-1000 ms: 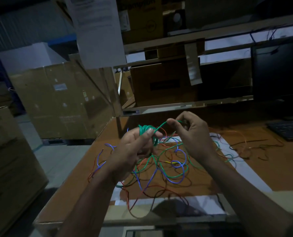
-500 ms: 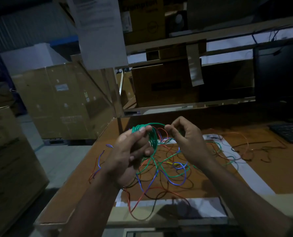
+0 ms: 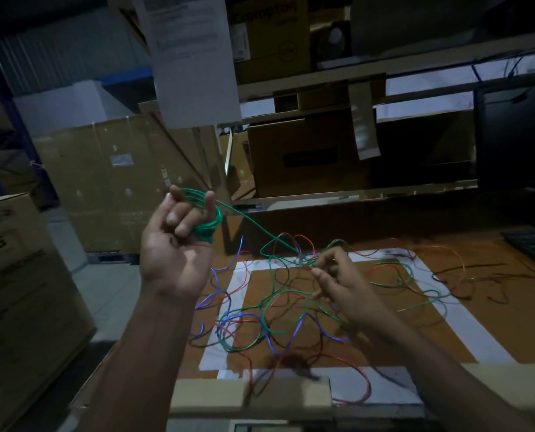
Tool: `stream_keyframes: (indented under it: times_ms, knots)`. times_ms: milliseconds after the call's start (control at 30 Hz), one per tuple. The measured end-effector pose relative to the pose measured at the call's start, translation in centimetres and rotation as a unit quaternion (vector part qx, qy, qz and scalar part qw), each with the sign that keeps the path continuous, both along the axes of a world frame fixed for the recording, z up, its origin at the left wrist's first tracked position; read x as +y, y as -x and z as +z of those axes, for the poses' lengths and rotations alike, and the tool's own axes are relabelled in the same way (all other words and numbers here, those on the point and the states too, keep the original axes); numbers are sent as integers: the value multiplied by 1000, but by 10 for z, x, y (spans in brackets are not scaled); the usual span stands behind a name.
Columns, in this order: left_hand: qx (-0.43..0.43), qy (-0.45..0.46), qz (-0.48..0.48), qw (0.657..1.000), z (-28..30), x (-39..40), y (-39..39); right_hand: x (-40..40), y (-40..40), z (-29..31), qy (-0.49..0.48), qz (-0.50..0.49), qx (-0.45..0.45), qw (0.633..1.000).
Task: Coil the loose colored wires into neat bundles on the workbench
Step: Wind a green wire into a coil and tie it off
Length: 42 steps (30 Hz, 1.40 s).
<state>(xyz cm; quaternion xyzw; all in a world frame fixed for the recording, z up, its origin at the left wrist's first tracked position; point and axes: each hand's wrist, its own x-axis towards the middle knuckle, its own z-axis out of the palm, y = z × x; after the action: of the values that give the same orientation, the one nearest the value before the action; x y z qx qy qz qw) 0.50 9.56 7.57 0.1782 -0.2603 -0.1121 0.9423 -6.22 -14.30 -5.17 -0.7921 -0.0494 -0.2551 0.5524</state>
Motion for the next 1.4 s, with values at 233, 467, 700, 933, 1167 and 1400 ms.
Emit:
stream_keyframes:
  times_ms: [233,467,700,933,1167,1400]
  knots:
    - [1,-90,90,992,-10,-13,-6,13,9,12,426,-77,-70,899]
    - [-172,-394,197,881,-47,-28,-5,24,32,49,254,-52,-182,949]
    - [-263,-484,94,830,-63,-41,16,9,18,73,171,-166,-227,944]
    - [-179,-369,-35,911,-56,-35,31,-9,6,55,261,-164,-70,949]
    - [19,-140,-39,989,-43,-26,16,-8,16,36,264,-43,49,962]
    - [102,-16,6,995,-35,-15,-3,-7,27,15,406,-121,-14,906]
